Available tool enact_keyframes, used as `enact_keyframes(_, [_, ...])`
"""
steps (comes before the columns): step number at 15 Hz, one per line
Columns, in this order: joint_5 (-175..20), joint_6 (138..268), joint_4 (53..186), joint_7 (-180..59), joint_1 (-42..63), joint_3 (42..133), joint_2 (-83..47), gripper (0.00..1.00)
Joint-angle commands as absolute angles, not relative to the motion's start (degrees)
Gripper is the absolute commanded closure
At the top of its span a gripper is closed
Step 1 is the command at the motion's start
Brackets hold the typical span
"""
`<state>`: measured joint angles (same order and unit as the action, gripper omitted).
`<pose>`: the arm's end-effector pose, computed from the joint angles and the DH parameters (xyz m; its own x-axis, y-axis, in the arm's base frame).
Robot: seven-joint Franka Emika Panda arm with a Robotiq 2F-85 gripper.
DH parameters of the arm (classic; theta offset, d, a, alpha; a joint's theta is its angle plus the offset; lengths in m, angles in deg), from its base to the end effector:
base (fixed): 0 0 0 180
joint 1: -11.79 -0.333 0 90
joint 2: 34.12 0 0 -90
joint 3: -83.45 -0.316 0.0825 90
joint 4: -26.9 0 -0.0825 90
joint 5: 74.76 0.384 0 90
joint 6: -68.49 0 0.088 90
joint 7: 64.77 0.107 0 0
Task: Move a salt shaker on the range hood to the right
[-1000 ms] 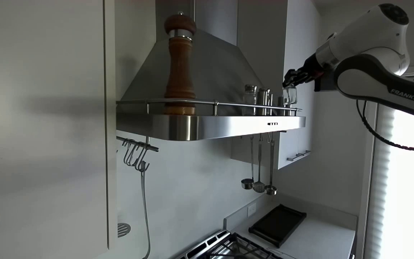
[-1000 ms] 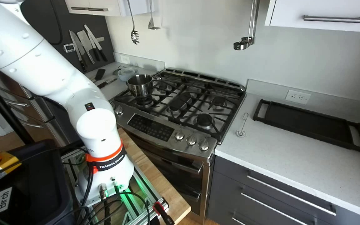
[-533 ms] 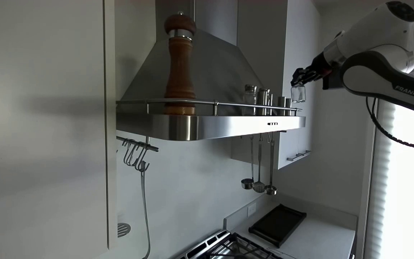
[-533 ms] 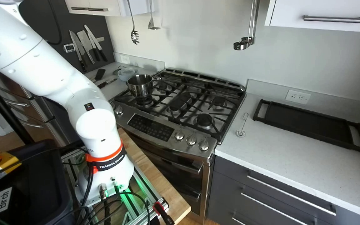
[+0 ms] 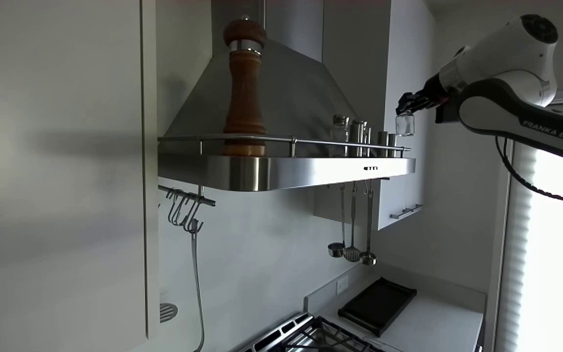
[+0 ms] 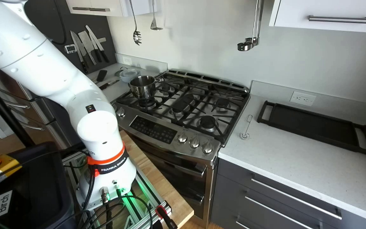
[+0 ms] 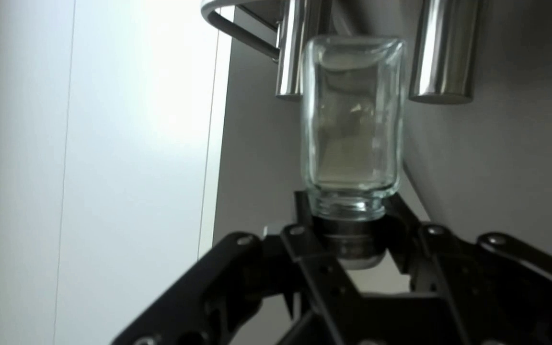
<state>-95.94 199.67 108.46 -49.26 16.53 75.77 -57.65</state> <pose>0.3594 0.0410 0.9818 0.2526 0.0417 0.9667 -0.2292 -0.9681 0.1016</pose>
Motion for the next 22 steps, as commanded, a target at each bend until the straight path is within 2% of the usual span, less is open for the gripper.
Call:
enact_keyframes(1, [-94.16, 204.03, 108.17, -51.34, 16.35, 77.08, -56.52, 0.85])
enact_keyframes(12, [-86.82, 212.45, 110.57, -54.07, 14.45, 79.21, -54.73, 0.85])
enact_keyframes(22, [-84.00, 214.19, 113.85, -56.00, 14.30, 79.96, -55.79, 0.85])
